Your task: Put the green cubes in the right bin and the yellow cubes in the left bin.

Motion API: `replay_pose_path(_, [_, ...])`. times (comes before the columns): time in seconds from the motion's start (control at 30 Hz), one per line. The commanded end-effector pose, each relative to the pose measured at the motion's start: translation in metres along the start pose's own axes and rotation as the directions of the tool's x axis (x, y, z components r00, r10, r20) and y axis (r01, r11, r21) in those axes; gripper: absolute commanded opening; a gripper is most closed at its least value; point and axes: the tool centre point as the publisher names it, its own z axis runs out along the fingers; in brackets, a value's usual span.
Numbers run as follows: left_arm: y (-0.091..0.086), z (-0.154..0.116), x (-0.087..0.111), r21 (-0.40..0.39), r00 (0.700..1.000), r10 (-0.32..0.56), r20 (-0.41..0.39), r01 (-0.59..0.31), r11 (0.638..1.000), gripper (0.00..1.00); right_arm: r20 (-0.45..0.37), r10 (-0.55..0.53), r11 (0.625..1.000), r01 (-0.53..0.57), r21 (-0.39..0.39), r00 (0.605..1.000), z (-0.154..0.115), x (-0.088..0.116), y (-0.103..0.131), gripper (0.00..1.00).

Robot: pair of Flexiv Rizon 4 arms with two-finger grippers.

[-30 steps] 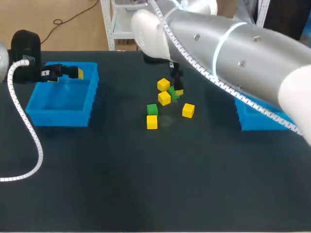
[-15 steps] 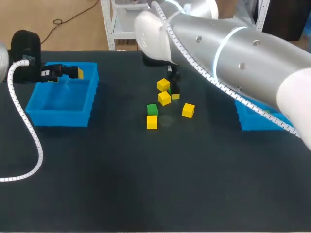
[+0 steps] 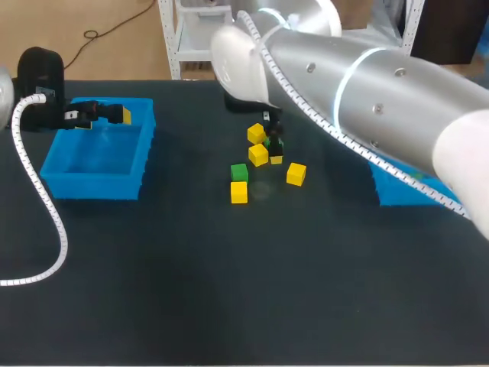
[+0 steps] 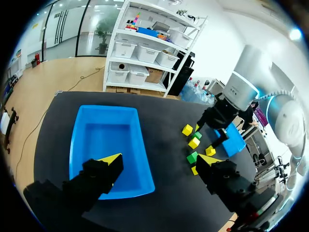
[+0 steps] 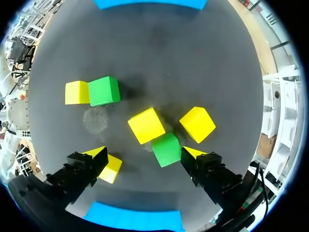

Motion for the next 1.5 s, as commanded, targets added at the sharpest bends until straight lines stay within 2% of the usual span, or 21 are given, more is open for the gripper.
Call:
replay_pose_path(0.03, [0.002, 0.000, 0.001, 0.011, 1.000, 0.002, 0.007, -0.002, 1.000, 1.00, -0.008, 0.006, 1.000, -0.006, -0.012, 1.000, 0.006, -0.002, -0.009, 1.00])
replay_pose_path(0.3, [0.002, 0.000, 0.001, 0.011, 1.000, 0.002, 0.007, -0.002, 1.000, 1.00, -0.021, 0.018, 1.000, -0.018, -0.008, 1.000, 0.011, 0.001, -0.017, 1.00])
replay_pose_path(0.73, [0.002, 0.000, 0.001, 0.011, 1.000, 0.002, 0.007, -0.002, 1.000, 1.00, -0.023, 0.024, 1.000, -0.024, -0.001, 0.999, 0.012, 0.001, -0.016, 1.00])
replay_pose_path(0.8, [0.002, 0.000, 0.001, 0.011, 1.000, 0.002, 0.007, -0.002, 1.000, 1.00, -0.029, 0.028, 1.000, -0.028, 0.007, 0.999, 0.012, 0.001, -0.016, 0.49])
replay_pose_path(0.83, [0.002, 0.000, 0.001, 0.011, 1.000, 0.002, 0.007, -0.002, 1.000, 1.00, -0.030, 0.028, 1.000, -0.028, 0.008, 0.999, 0.012, 0.001, -0.016, 0.44])
replay_pose_path(0.93, [0.002, 0.000, 0.001, 0.011, 1.000, 0.002, 0.007, -0.002, 1.000, 1.00, -0.033, 0.031, 0.999, -0.030, 0.011, 0.999, 0.012, 0.001, -0.016, 0.38])
replay_pose_path(0.97, [0.002, 0.000, 0.001, 0.011, 1.000, 0.002, 0.007, -0.002, 1.000, 1.00, -0.032, 0.031, 0.999, -0.030, 0.012, 0.999, 0.012, 0.001, -0.015, 0.30])
replay_pose_path(1.07, [0.002, 0.000, 0.001, 0.011, 1.000, 0.002, 0.007, -0.002, 1.000, 1.00, -0.031, 0.032, 0.999, -0.032, 0.014, 0.999, 0.011, 0.001, -0.015, 0.18])
replay_pose_path(1.13, [0.002, 0.000, 0.001, 0.011, 1.000, 0.002, 0.007, -0.002, 1.000, 1.00, -0.029, 0.035, 0.999, -0.035, 0.015, 0.999, 0.011, 0.001, -0.015, 0.03])
replay_pose_path(1.17, [0.002, 0.000, 0.001, 0.011, 1.000, 0.002, 0.007, -0.002, 1.000, 1.00, -0.028, 0.037, 0.999, -0.037, 0.016, 0.999, 0.011, 0.002, -0.015, 0.00])
replay_pose_path(1.4, [0.002, 0.000, 0.001, 0.011, 1.000, 0.002, 0.007, -0.002, 1.000, 1.00, -0.024, 0.046, 0.999, -0.046, 0.017, 0.999, 0.008, 0.002, -0.017, 0.00])
replay_pose_path(1.5, [0.002, 0.000, 0.001, 0.011, 1.000, 0.002, 0.007, -0.002, 1.000, 1.00, -0.003, 0.071, 0.997, -0.071, 0.040, 0.997, -0.003, 0.003, -0.021, 0.00])
